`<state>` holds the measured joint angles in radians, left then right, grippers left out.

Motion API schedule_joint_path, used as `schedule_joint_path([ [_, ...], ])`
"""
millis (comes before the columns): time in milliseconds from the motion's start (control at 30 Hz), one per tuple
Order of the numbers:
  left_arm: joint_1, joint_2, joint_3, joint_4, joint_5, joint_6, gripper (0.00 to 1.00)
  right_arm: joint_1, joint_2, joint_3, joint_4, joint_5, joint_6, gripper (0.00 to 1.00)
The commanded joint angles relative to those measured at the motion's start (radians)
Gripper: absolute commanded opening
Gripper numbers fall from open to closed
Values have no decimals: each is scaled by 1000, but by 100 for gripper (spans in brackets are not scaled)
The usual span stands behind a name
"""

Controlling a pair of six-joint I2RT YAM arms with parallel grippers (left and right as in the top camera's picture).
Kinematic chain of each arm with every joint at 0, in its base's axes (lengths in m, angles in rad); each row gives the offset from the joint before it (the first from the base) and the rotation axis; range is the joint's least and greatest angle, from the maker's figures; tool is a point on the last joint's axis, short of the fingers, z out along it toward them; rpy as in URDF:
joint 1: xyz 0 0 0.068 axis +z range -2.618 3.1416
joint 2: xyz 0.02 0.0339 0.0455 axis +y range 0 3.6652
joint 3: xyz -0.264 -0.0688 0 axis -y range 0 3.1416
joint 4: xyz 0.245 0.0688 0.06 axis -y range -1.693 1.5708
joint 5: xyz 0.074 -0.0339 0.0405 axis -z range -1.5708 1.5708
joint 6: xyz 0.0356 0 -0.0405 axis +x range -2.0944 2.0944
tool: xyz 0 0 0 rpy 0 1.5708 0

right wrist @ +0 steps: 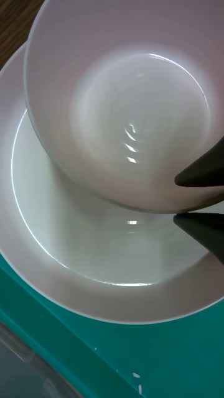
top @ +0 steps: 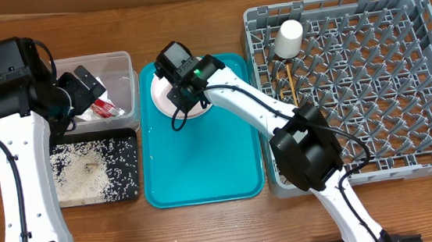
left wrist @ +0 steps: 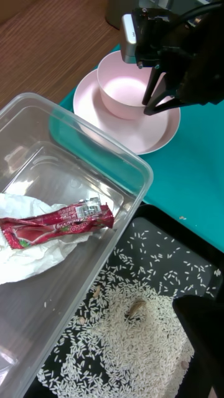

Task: Sort waste into correct bins and load items into the dishwasher
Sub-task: 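Lower the right gripper and grip the pink bowl's rim, then lift the pink bowl and carry it right into the dish rack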

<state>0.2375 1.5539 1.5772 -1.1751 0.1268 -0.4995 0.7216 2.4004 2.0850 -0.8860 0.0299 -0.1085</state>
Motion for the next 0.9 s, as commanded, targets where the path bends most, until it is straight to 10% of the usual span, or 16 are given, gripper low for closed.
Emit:
schedule_joint_path([
  [0,-2,-17,14,2,-1,-10,100,3,2,-4,0,-6,0,17],
  [867,-2,-17,14,2,0,-10,100,3,2,-4,14,-24,3,4],
])
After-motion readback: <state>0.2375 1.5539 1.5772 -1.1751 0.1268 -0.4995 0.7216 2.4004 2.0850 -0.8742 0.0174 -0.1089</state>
